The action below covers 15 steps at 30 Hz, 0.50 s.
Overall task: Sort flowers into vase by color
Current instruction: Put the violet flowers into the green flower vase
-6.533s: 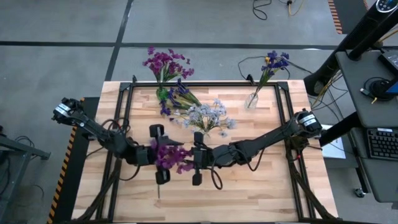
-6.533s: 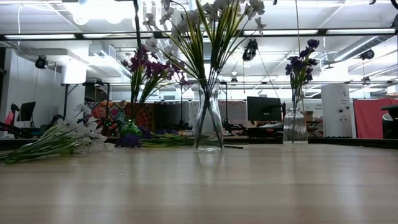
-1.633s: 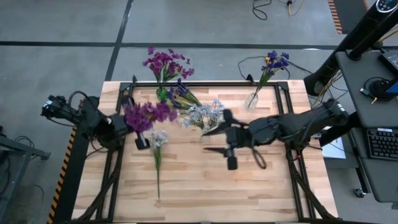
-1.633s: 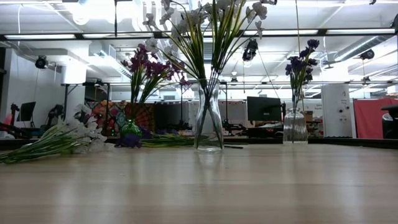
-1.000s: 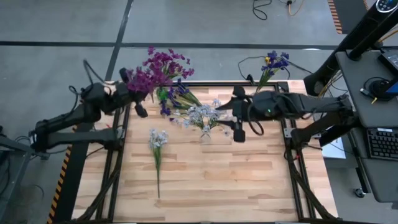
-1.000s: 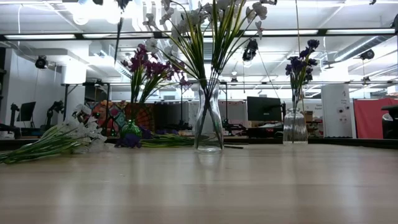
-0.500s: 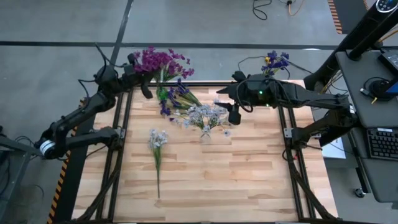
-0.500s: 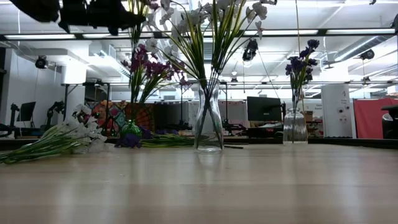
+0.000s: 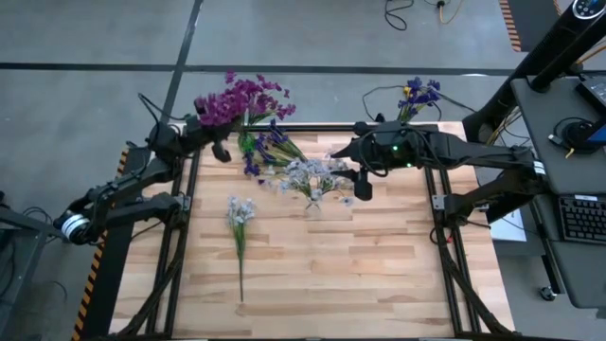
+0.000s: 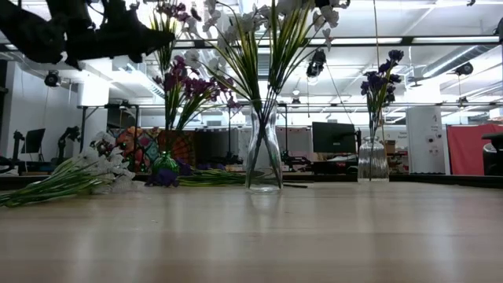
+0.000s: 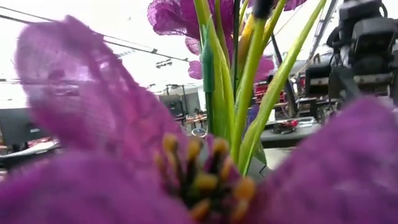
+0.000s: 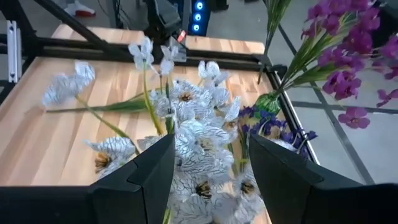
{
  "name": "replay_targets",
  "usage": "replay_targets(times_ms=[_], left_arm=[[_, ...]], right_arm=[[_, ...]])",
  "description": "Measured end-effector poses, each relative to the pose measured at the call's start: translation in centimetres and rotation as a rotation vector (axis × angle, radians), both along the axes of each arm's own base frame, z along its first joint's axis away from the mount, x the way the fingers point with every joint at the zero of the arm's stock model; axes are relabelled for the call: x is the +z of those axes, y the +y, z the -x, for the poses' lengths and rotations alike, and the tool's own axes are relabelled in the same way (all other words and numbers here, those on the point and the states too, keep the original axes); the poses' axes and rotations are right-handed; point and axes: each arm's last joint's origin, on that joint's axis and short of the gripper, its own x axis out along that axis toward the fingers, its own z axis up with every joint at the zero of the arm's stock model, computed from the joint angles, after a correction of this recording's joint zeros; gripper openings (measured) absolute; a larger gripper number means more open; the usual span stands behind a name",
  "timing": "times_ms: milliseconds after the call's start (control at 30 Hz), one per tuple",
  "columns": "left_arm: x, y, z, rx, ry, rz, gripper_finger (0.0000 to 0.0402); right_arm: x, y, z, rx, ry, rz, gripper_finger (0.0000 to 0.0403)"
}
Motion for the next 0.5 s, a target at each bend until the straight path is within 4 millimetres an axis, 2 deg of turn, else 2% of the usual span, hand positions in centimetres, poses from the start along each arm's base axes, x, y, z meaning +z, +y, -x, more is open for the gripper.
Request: replay_targets(times_ms=[167, 300, 500], left_arm=[[-0.8, 0.3, 0.4, 0.076, 0.002, -0.007, 0.0005], [-0.9, 1.0, 0.5, 0.117, -0.002, 0.003, 0.0005], [-2.1, 2.9, 0.7, 0.219, 0.017, 0.091, 0.0005]], right_arm=[[0.7, 0.1, 0.6, -0.002, -0.077, 0.006, 0.0199], [0.4, 0.1, 0.6, -0.008, -0.090, 0.006, 0.0199], [0.0, 0.0, 0.2, -0.007, -0.108, 0.019, 0.0199]])
